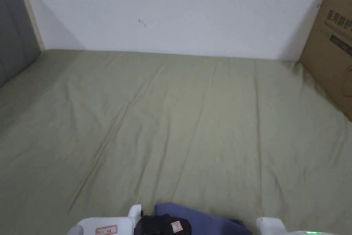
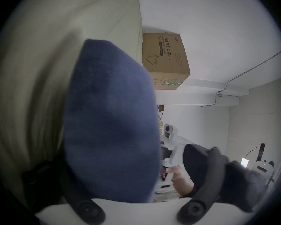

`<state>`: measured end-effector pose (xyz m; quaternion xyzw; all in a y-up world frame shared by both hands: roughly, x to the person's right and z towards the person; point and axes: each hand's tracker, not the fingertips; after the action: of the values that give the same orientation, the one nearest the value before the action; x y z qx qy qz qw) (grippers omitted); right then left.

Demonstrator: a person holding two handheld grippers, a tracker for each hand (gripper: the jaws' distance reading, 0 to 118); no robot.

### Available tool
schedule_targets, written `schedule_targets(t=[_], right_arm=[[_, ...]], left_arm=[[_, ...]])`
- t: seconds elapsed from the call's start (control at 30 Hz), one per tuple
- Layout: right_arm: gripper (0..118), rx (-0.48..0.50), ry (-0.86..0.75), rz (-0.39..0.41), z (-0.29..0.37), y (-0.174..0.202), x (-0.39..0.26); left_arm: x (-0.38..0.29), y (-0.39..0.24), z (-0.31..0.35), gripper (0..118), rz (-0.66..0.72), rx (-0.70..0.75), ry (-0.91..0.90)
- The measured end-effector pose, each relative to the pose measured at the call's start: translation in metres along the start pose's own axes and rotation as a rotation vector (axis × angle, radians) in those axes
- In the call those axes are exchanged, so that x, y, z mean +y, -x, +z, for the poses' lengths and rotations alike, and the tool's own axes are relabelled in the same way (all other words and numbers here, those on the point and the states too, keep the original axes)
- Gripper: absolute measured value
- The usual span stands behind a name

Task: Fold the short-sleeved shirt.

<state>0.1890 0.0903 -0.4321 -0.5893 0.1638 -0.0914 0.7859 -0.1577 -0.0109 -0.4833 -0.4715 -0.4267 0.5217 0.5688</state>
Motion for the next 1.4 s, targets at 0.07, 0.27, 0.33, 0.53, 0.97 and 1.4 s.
schedule_targets(t=[0.07, 0.27, 0.33, 0.53, 0.97, 1.4], right_arm=[[0, 0.011, -0.008, -0.023, 0.0, -0.002, -0.001], [0, 0.033, -0.119, -0.091, 0.027, 0.003, -0.007], [0, 0.049, -0.146, -0.098, 0.045, 0.007, -0.009], [0, 0.004, -0.19, -0.019, 0.078, 0.028, -0.014], [0, -0.098, -0.295, 0.029, 0.109, 0.015, -0.01], [0, -0.038, -0.405, -0.014, 0.14, 0.015, -0.02]], left_arm=[[0.002, -0.004, 0.001, 29, -0.067, 0.171, -0.044], [-0.019, -0.061, 0.012, 25, -0.246, 0.39, -0.065], [-0.02, -0.091, 0.042, 25, -0.285, 0.37, -0.085], [0.011, -0.154, 0.191, 25, -0.419, 0.766, -0.15], [0.053, -0.158, 0.341, 33, -0.425, 1.672, -0.155], [-0.034, -0.241, 0.264, 93, -0.801, 1.419, -0.524]])
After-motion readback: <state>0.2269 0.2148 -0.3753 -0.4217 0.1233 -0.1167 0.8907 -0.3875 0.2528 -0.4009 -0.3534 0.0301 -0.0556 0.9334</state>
